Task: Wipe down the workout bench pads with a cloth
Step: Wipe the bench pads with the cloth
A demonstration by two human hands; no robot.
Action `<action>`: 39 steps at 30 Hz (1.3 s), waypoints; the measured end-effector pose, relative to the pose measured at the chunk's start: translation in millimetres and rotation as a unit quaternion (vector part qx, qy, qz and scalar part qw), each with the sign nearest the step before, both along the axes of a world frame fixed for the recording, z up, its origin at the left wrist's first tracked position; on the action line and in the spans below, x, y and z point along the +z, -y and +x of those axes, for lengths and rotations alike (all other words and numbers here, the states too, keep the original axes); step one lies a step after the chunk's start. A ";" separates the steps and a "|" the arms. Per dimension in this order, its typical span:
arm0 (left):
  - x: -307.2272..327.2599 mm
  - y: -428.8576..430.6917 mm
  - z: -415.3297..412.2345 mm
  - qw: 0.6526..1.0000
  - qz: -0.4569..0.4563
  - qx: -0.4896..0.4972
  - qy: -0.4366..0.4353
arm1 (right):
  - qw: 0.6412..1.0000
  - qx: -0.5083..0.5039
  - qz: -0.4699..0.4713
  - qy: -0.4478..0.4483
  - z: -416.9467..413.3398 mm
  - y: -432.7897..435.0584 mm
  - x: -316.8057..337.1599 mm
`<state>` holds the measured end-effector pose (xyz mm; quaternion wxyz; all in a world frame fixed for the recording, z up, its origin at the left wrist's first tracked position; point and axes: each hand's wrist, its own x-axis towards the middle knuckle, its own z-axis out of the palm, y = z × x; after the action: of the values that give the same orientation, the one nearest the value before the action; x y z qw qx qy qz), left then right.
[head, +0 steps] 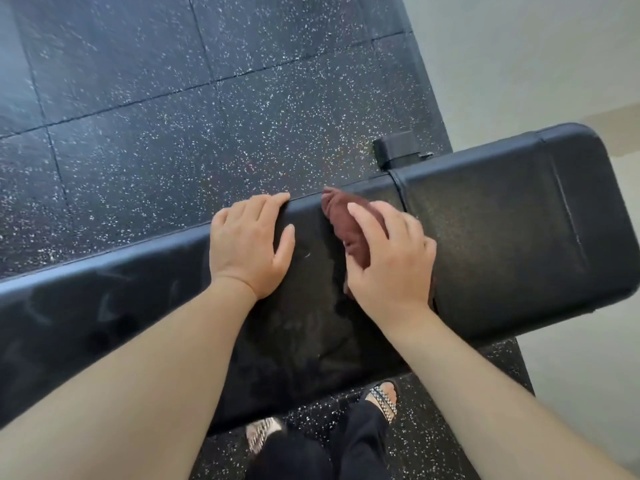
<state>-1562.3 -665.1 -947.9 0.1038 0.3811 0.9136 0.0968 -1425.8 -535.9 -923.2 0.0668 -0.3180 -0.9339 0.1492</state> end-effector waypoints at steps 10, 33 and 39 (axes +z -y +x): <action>4.7 -2.1 -1.1 0.999 -0.027 0.005 0.015 | 0.998 -0.046 0.011 0.038 -25.5 2.7 4.7; 7.4 -4.0 -3.1 0.998 -0.041 0.008 0.038 | 0.998 -0.026 -0.025 0.049 -60.6 -58.0 -1.4; 8.2 -3.1 -2.1 0.999 -0.031 0.013 0.036 | 0.999 -0.012 -0.034 -0.003 -44.9 -45.8 -1.7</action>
<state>-1564.4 -662.0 -939.7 0.1468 0.3618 0.9168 0.0839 -1470.7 -490.1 -925.0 0.0603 -0.3311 -0.9242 0.1807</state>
